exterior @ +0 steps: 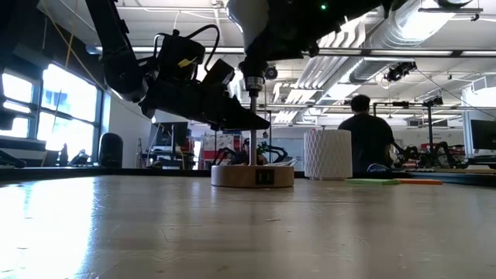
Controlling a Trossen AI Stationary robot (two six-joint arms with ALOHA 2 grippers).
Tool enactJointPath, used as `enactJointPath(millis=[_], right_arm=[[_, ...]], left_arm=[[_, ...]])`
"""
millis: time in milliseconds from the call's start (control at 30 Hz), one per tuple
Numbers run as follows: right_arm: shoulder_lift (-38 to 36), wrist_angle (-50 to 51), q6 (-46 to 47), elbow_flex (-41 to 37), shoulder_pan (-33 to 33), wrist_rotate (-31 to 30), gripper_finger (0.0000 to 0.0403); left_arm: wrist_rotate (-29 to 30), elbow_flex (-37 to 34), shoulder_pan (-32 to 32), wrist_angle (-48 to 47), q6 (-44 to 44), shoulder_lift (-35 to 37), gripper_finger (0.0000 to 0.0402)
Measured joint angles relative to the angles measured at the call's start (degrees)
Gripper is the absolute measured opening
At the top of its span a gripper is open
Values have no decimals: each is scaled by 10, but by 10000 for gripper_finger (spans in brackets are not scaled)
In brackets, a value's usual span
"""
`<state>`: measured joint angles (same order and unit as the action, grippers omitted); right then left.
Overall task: Screw lightbulb
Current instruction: Remove the lightbulb from the lamp socket
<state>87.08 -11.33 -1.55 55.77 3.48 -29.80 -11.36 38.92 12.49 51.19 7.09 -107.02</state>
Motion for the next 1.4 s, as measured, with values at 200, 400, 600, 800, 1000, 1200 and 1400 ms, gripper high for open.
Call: enactJointPath(millis=[200,400,600,800,1000,1200,1400], right_arm=[[81,-178,7,0,61,-193,250],[137,-318,-54,0,72,-259,250],[155,-358,-82,0,72,-287,250],[154,-393,-119,0,72,-301,232],[154,-405,-140,0,72,-297,185],[154,-405,-137,0,70,-272,147],[144,-378,-148,0,60,-215,143]], left_arm=[[1,0,0,0,1,0,30],[1,0,0,0,3,0,30],[1,0,0,0,3,0,30],[2,0,0,0,4,0,30],[2,0,0,0,4,0,30],[2,0,0,1,5,0,30],[2,-1,1,1,7,1,30]])
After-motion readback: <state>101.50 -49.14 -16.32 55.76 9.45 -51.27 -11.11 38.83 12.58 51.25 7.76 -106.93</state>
